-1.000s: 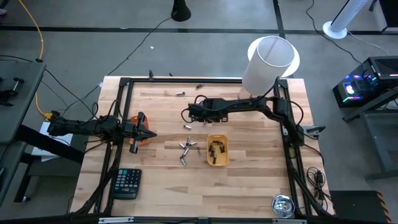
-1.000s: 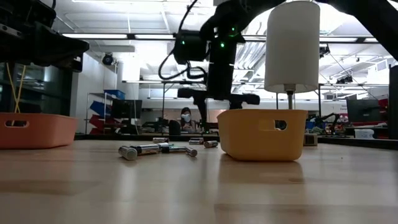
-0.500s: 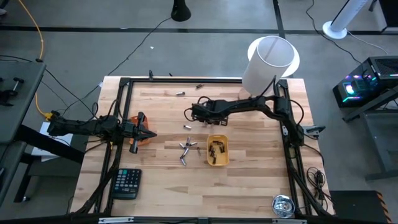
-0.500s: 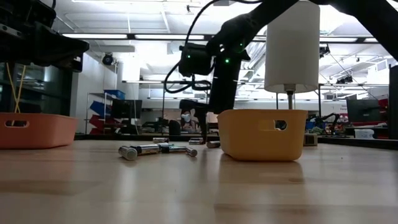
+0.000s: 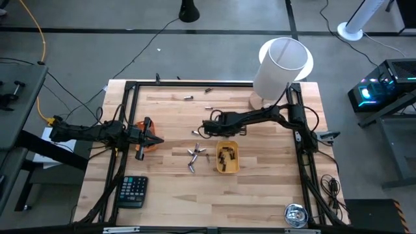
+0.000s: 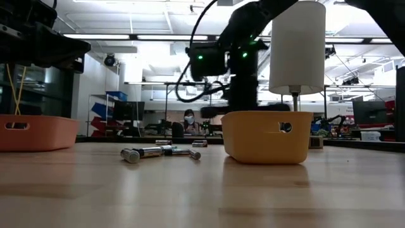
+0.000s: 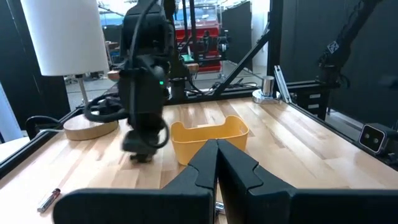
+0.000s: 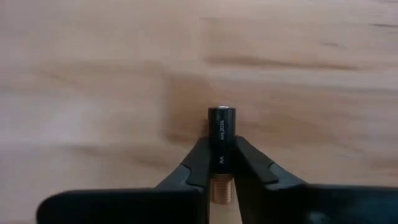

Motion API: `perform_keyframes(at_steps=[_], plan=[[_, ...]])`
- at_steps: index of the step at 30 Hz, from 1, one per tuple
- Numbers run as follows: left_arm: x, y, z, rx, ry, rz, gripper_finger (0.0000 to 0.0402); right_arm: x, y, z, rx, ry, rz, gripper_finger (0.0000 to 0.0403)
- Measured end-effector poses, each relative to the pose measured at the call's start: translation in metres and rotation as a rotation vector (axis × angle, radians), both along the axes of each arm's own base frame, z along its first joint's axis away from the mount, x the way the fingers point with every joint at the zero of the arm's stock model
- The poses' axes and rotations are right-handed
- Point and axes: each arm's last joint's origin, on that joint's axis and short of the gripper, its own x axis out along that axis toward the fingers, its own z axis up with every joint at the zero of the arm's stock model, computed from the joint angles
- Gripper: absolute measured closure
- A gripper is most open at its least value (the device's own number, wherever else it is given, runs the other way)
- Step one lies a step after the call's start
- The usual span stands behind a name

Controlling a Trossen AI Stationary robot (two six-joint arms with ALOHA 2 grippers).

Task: Sort batteries
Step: Put the black battery into the yellow bin

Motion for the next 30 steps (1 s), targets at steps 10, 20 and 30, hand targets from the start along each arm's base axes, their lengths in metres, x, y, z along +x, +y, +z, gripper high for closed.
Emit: perform_keyframes(at_steps=[10,20,30], plan=[[0.0,0.0,0.0,0.0,0.0,0.0,0.0401,-0.042,0.012,0.105,-0.189,-0.024,0.242,0.0382],[0.0,0.0,0.0,0.0,0.001,-0.001,0.0401,-0.047,0.105,0.121,0.084,-0.151,0.71,0.0347],[0.0,0.0,0.0,0.0,0.001,0.0,0.0401,-0.03,0.124,0.09,0.142,-0.132,0.764,0.033]])
